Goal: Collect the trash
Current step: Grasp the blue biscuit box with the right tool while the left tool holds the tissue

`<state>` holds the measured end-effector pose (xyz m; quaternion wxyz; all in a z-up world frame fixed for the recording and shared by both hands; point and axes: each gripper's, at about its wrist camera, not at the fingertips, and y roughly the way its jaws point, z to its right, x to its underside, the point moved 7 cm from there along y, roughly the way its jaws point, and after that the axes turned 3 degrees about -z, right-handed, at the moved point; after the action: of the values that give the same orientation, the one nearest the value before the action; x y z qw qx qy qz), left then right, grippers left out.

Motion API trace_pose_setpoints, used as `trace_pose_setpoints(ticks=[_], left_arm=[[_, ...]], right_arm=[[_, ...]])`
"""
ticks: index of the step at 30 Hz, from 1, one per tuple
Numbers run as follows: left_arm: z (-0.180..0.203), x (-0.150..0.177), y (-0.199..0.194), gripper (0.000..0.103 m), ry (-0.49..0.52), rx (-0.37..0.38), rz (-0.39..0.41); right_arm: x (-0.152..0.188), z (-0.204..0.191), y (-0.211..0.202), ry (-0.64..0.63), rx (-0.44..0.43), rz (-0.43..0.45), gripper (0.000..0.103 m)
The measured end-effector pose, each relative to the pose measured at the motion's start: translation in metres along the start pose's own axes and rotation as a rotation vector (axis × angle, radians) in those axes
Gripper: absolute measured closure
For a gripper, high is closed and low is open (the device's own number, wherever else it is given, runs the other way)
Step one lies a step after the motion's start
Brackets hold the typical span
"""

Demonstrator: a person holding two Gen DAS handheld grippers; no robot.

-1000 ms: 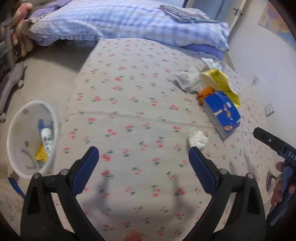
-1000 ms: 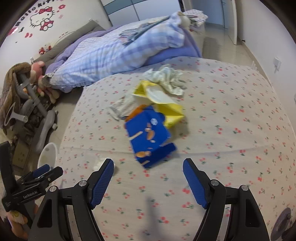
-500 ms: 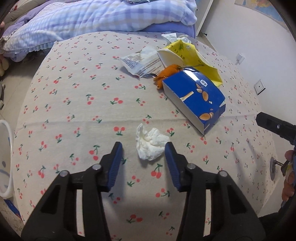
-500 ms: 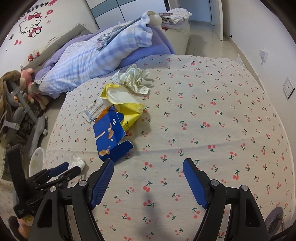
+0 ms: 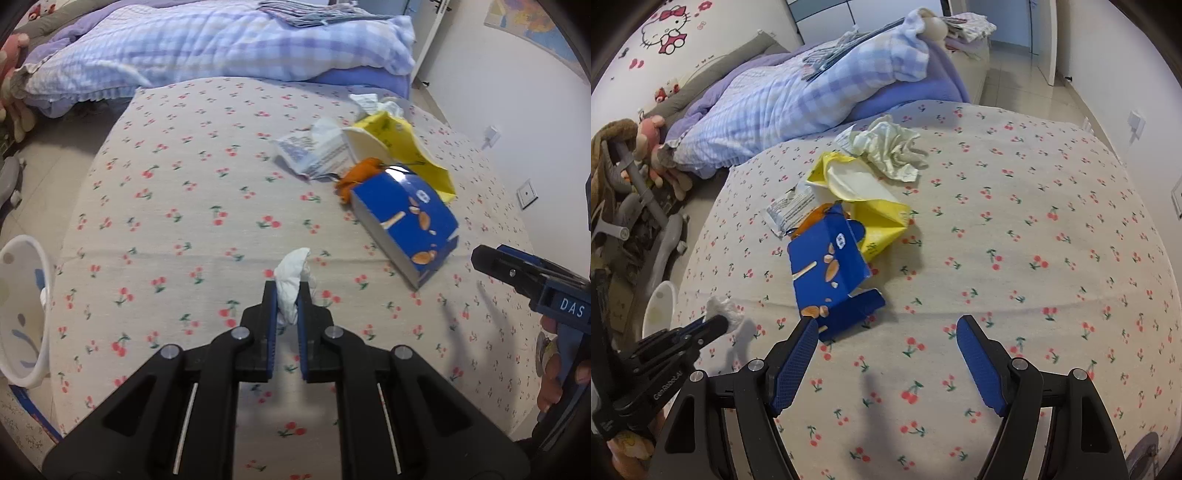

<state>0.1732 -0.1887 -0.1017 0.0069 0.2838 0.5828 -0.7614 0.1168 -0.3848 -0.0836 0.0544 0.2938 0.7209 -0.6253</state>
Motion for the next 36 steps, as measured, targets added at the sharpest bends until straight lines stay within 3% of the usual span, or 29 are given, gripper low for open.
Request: trace_pose_setpoints(ticks=[13,26,30,31,32,36], left_arm=[[-0.04,-0.003,-0.007,0.092,-0.115,-0.004,-0.01],[-0.043,0.0,-0.006,0.092,-0.118,-0.014,-0.024],[-0.043,0.001,-0.013,0.092,-0.128,-0.002,-0.008],[-0.044,0.001,-0.014,0.092,-0.131,0.003,-0.006],[-0.044,0.002,-0.017,0.092,-0.134,0.009,-0.003],[-0.05,0.0,-0.025,0.092,-0.143,0.017,0.013]], right_arm=[[-0.014,-0.042,0.035,-0.153,0.061,-0.02,0.024],[-0.001,-0.054,0.065,-0.258,0.145,-0.084,0.026],[0.001,-0.05,0.065,-0.254,0.152,-0.087,0.038],[0.0,-0.049,0.062,-0.243,0.147,-0.082,0.049],[-0.001,-0.048,0.058,-0.234,0.131,-0.081,0.053],[-0.001,-0.047,0.043,-0.192,0.055,-0.07,0.054]])
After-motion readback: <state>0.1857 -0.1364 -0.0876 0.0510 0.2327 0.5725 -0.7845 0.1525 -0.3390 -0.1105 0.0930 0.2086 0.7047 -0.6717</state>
